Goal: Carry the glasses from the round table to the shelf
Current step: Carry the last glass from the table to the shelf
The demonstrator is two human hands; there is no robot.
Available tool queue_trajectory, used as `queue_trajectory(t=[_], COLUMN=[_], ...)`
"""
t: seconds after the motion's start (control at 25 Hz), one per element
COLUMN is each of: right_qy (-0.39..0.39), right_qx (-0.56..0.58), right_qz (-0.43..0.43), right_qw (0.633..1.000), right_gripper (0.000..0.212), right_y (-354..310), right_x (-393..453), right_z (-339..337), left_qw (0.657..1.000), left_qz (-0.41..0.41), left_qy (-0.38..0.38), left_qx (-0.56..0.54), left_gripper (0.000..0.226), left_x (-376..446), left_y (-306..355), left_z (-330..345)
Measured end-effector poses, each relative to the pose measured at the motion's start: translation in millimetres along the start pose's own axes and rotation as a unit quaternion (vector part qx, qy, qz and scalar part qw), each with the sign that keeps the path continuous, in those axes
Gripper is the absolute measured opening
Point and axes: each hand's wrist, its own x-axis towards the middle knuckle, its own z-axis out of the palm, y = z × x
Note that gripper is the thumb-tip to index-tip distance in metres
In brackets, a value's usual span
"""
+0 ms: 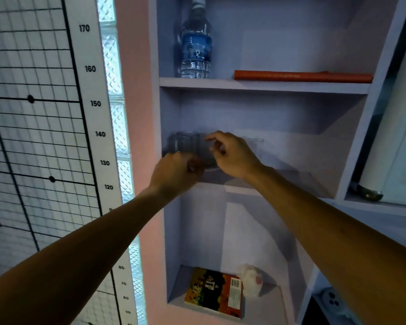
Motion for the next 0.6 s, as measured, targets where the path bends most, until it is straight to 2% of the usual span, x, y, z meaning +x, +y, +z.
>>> queue_trajectory(t=[0.12, 0.24, 0.48, 0.6], right_qy=[-0.047, -0.076, -0.043, -0.018], right_qx=[-0.007, -0.007, 0.004, 0.003], right_qz=[-0.006, 0.016, 0.019, 0.044], right_qw=[0.999, 0.997, 0.999, 0.999], right_gripper=[0.039, 0.032, 0.015, 0.012], right_y=[-20, -30, -31, -22], right_x=[21, 34, 18, 2], right_z=[18, 26, 11, -13], left_qw=[1.0, 0.999, 0.998, 0.998], left_qz=[-0.019, -0.043, -0.04, -0.012], left_qy=[0.018, 0.011, 0.05, 0.049], left_qx=[0.016, 0.0, 0.015, -0.031], left_gripper=[0.02, 0.018, 0.021, 0.031], left_x=[-8, -11, -12, -4], left_y=[-20, -28, -22, -7], left_z=[-16, -24, -18, -10])
